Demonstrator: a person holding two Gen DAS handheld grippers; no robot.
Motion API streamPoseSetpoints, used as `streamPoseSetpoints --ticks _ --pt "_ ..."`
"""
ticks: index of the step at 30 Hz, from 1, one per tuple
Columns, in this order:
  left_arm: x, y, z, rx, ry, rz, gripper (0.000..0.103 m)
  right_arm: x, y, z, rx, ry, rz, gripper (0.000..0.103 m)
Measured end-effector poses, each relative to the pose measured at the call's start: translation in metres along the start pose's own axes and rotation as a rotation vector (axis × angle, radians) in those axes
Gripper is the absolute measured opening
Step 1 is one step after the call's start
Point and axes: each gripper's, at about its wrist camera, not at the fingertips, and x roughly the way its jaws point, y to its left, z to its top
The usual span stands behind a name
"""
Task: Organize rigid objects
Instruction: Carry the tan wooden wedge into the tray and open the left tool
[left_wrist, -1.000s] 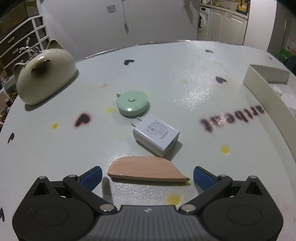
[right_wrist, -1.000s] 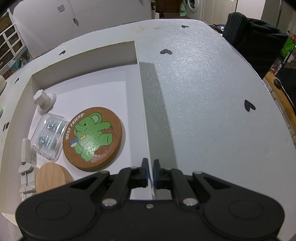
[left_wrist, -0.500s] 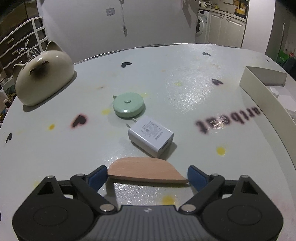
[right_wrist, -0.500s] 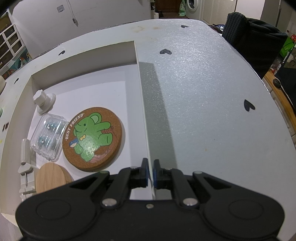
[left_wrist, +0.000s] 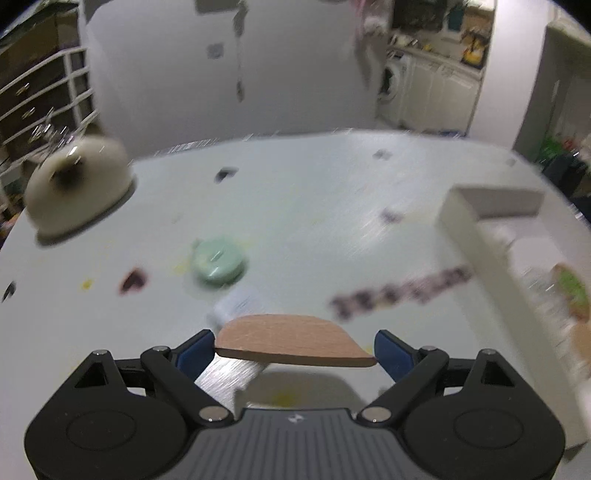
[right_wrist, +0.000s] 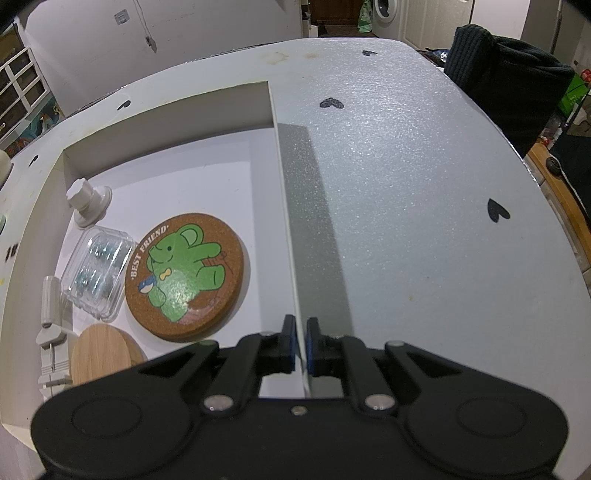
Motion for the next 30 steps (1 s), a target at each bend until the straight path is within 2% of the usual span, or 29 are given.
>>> streamPoseSetpoints --ticks 8,18,30 --pt "-0.01 -0.069 0.036 0.081 -0.053 -0.189 0.092 0.0 0.0 0.0 0.002 -0.002 0.001 0.008" --pt "-0.002 -0.181 0.046 0.263 -0.036 -0.449 0.092 0.0 0.0 0.0 -0.001 -0.001 0.001 0.008" --pt "0.021 -0.282 0.04 0.43 0.018 -0.631 0.092 0.002 0.0 0.005 0.0 0.022 0.002 0.007"
